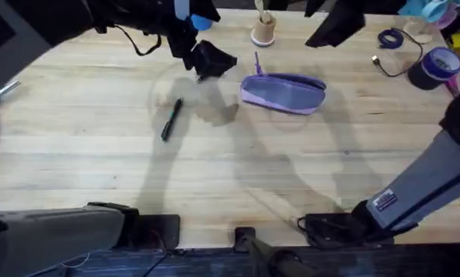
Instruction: Unzip the bag, pick up the pens from the table one at a time and place them inside, then zip the bag closed.
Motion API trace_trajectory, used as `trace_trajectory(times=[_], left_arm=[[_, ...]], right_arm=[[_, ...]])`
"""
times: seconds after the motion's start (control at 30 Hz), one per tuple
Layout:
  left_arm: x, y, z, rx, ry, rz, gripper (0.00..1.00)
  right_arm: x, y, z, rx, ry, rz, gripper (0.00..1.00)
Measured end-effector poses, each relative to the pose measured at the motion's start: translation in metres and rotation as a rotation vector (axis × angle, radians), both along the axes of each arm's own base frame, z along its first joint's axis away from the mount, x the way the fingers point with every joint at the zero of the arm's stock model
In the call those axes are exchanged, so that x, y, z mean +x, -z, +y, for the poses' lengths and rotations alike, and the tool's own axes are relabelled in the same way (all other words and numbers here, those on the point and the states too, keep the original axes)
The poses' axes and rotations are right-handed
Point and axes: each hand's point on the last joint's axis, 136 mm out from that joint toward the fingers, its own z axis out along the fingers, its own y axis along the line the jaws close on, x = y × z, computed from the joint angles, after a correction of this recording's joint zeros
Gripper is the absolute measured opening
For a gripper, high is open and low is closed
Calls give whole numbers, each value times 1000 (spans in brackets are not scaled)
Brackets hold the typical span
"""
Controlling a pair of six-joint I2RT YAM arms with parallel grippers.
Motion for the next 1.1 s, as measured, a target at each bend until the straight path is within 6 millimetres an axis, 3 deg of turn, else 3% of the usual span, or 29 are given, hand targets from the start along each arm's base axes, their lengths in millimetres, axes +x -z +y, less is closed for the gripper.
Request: trace_trajectory(times=[0.07, 0.13, 0.2, 0.47, 0.73, 1.1], left_arm=[[1, -1, 0, 1, -2, -8, 993], [2, -1, 1, 7, -8, -9, 993], [2, 0, 2, 11, -10, -10, 993], [2, 0, 2, 13, -12, -10, 993], [2, 0, 2, 13, -12, -10, 993], [2, 0, 2, 13, -12, -10, 993]], right_arm=[[-2, 2, 5, -47, -14, -8, 418], [-4, 4, 8, -91, -14, -14, 131], [-4, 5, 9, -127, 2, -19, 38], [0, 7, -6, -179, 151, -9, 30], [-1, 8, -3, -154, 186, 13, 30], [-18, 49, -15, -199, 178, 168, 30]])
